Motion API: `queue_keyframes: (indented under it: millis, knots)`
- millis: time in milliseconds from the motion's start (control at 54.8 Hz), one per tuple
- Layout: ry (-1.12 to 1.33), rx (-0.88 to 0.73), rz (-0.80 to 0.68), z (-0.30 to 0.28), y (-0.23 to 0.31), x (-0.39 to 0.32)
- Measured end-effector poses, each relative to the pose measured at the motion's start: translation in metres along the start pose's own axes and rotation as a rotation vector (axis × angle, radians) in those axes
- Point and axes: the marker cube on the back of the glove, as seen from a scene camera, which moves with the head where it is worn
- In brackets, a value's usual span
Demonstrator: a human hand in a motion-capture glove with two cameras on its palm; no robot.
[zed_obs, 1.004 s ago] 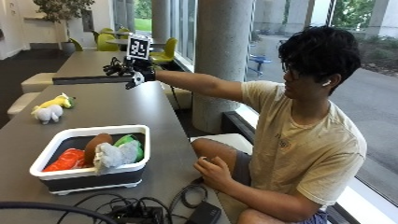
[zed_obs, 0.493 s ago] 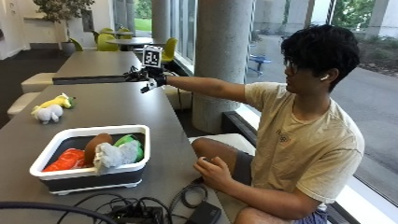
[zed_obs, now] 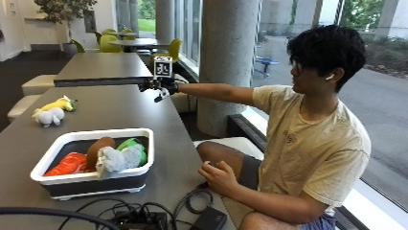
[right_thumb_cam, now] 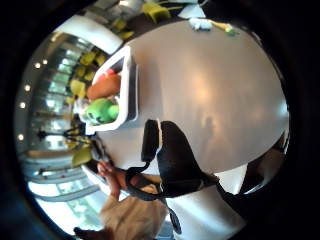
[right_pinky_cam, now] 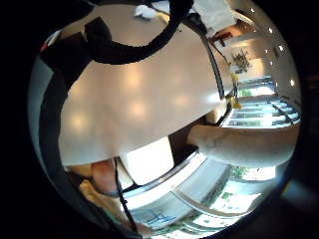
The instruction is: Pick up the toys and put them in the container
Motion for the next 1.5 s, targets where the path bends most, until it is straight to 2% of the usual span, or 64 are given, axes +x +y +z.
queue_keyframes:
  millis: [164,365,475,694,803,986,1186,1369,1497]
  knots:
    - [-0.083,0.004,-0.027,0.012,0.005,0.01]
    - [-0.032,-0.015,0.106,0.019,0.02,0.036]
    - [-0.012,-0.012,0.036,0.025,0.017,0.044]
    - [0.007,-0.021,0.054,0.032,0.02,0.053]
    - [-0.045,-0.028,0.004,0.037,0.019,0.048]
    - [0.049,-0.033,0.027,0.038,0.02,0.059]
    - [-0.022,-0.044,0.113,0.044,0.023,0.055]
    - [-0.024,-0.045,0.101,0.044,0.023,0.055]
    - [0.042,-0.027,0.039,0.039,0.02,0.059]
